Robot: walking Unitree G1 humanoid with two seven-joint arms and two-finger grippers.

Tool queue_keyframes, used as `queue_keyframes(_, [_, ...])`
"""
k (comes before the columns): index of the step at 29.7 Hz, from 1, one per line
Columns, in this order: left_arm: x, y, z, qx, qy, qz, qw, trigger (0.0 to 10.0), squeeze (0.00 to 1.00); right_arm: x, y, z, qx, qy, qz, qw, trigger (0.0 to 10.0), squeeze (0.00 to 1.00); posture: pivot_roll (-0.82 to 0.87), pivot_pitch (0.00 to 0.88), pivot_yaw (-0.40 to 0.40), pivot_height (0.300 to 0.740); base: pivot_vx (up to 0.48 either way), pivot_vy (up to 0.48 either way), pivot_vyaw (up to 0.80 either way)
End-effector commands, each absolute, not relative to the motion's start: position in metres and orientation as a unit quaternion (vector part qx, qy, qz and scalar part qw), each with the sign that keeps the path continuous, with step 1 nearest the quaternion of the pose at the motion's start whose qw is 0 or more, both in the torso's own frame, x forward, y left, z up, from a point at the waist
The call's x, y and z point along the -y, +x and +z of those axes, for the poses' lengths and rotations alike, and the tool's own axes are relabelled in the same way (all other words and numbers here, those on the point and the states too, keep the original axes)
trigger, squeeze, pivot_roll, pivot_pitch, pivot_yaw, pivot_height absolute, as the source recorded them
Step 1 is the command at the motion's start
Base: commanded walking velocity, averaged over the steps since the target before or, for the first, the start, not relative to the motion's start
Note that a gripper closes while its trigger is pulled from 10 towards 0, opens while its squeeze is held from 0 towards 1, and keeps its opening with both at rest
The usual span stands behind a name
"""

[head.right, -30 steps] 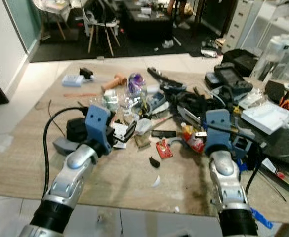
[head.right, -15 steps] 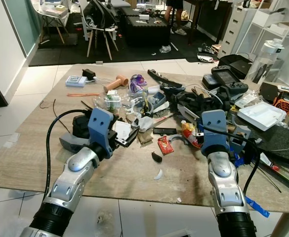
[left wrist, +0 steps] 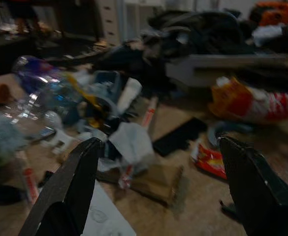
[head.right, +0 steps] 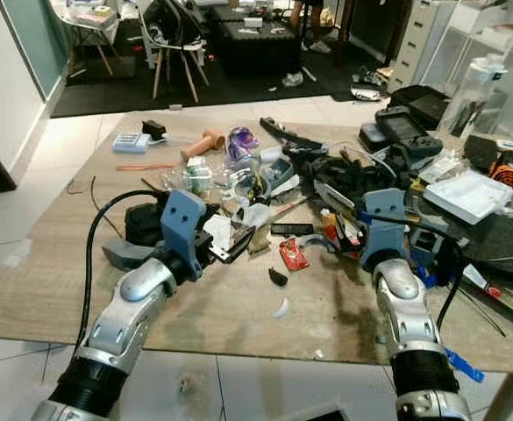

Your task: Picking trash to rubbish bin

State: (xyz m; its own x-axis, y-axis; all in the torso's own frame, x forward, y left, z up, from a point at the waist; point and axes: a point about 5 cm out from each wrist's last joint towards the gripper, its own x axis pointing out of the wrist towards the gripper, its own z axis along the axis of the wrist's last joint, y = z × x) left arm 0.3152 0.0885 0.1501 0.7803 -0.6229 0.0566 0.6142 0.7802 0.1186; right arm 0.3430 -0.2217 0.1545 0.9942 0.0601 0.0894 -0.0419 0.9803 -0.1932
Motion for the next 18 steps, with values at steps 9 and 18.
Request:
queue_keyframes(9, [-0.075,0.309,0.156,0.049,0.042,-0.375,0.925,10.0,0.00,0.229,0.352,0.143,-0.005,-0.090,0.056,0.994,10.0,0.00,-0.11,0.136,-0.003,0.740,0.000,0.000,0.00])
queue_keyframes(18, [-0.069,0.301,0.158,0.053,0.023,-0.411,0.910,10.0,0.00,0.230,0.355,0.134,-0.031,-0.099,0.061,0.993,10.0,0.00,-0.11,0.137,-0.011,0.740,0.000,0.000,0.00])
